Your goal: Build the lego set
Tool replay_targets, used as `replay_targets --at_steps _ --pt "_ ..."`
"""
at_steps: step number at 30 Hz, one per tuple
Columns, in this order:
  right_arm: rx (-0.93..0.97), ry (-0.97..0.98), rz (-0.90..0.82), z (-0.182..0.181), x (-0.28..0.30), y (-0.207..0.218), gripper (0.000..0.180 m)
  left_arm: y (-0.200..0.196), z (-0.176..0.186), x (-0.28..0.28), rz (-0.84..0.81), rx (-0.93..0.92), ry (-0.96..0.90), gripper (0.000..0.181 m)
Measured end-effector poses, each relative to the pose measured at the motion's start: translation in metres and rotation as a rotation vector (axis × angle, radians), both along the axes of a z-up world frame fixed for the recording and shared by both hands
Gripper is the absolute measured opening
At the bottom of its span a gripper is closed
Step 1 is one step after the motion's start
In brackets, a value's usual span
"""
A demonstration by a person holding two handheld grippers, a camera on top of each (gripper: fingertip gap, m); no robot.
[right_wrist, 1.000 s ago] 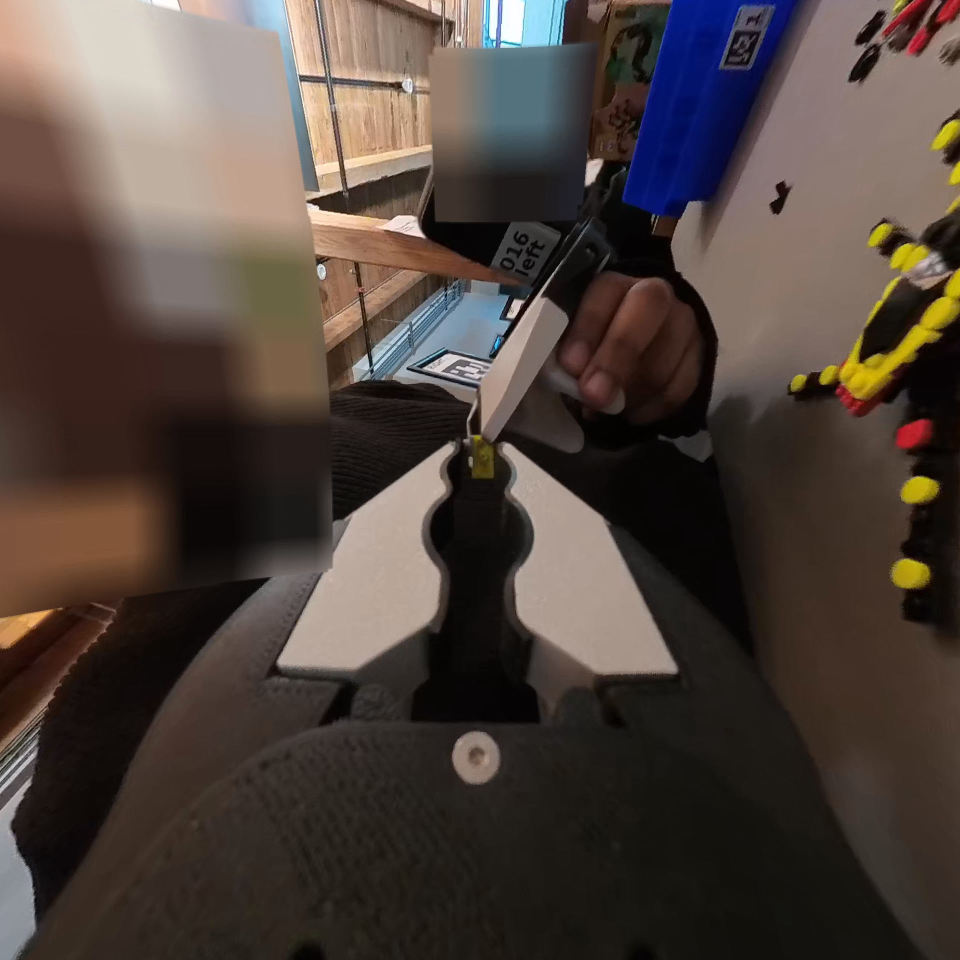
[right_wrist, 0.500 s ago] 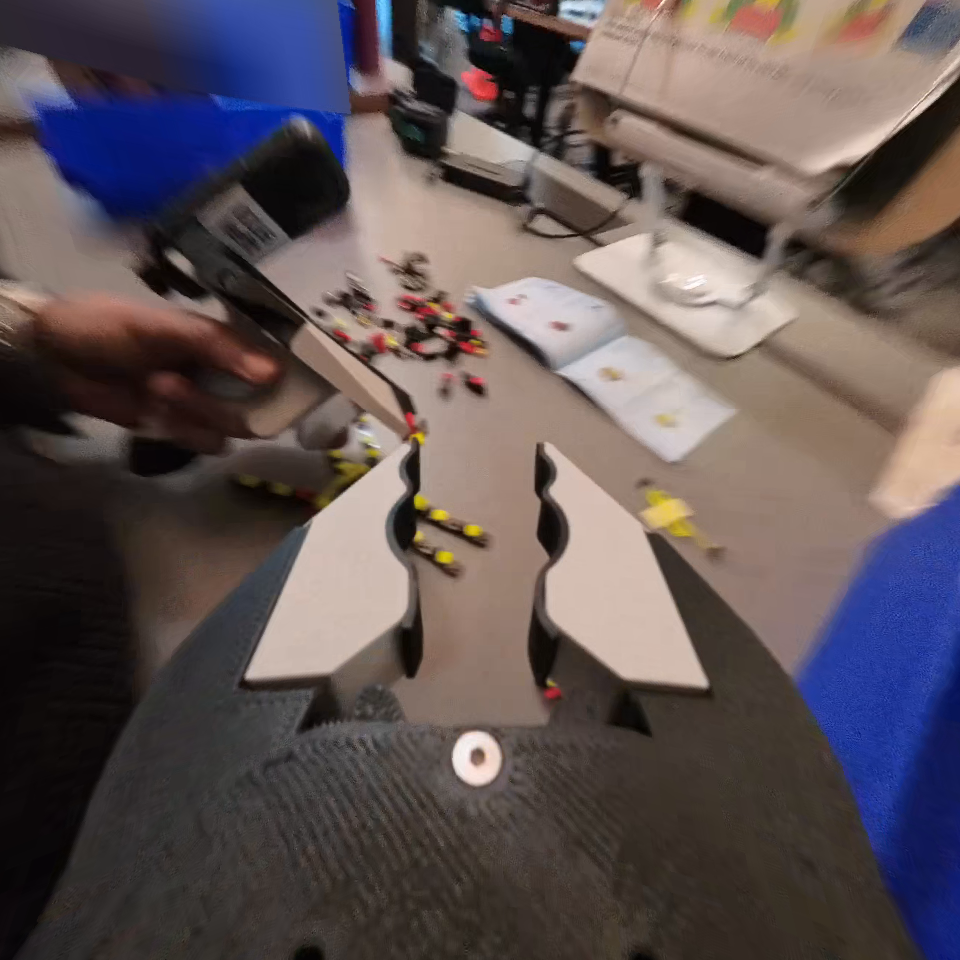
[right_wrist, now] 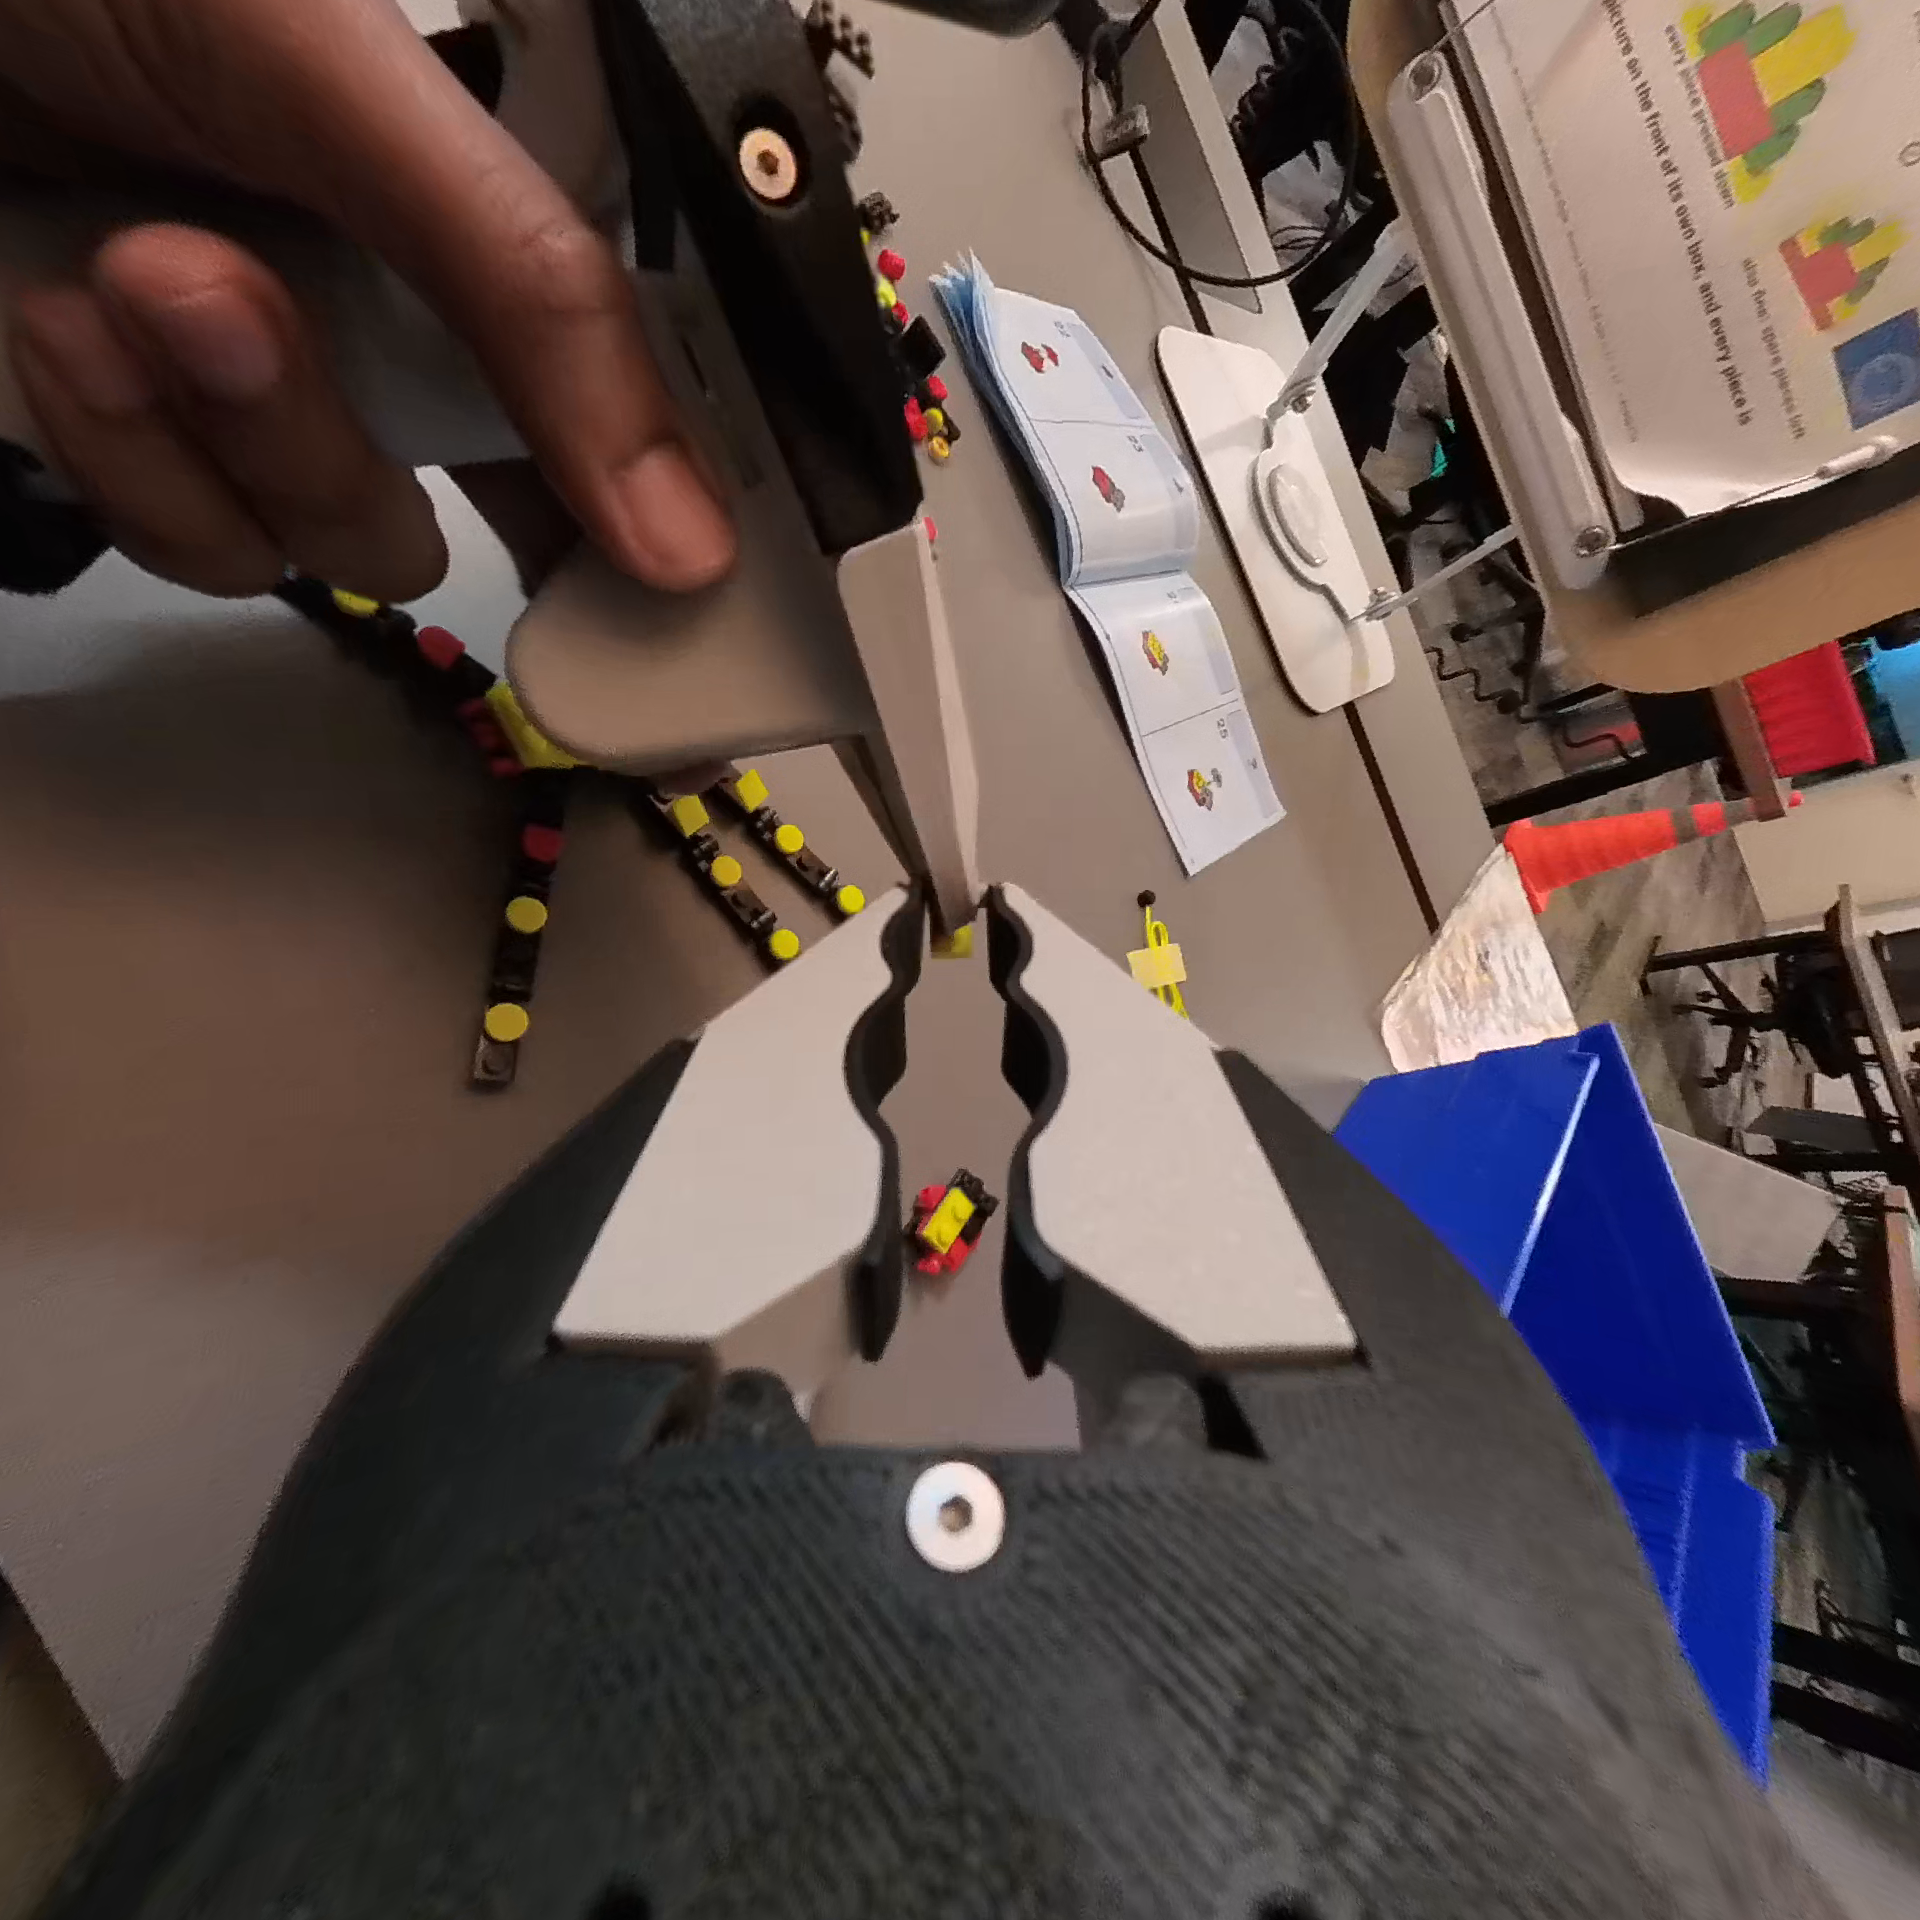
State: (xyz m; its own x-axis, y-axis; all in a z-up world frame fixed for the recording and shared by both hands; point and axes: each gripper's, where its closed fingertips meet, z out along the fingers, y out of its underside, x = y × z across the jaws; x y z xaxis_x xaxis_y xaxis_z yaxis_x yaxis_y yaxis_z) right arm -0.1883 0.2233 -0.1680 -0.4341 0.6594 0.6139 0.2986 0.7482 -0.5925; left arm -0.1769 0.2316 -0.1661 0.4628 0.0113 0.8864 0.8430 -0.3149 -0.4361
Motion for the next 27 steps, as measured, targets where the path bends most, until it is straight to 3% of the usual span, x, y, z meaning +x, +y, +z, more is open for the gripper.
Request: replay_targets --at_steps 7,10,20,27 --pt "0.015 0.001 -0.018 -0.001 0.001 0.002 0.009 0.0 0.0 0.002 -0.016 0.008 0.009 0.012" --pt "-0.009 -0.018 -0.076 -0.004 0.005 0.014 0.01 0.0 0.0 0.002 -0.029 0.0 0.03 0.035" --pt "-0.493 -0.241 -0.495 -0.038 0.06 0.111 0.009 -0.034 -0.005 -0.036 0.022 -0.094 0.408 0.047" --pt "-0.664 -0.322 -0.531 -0.068 0.054 0.105 0.009 -0.045 -0.001 -0.044 0.04 -0.056 0.377 0.049"
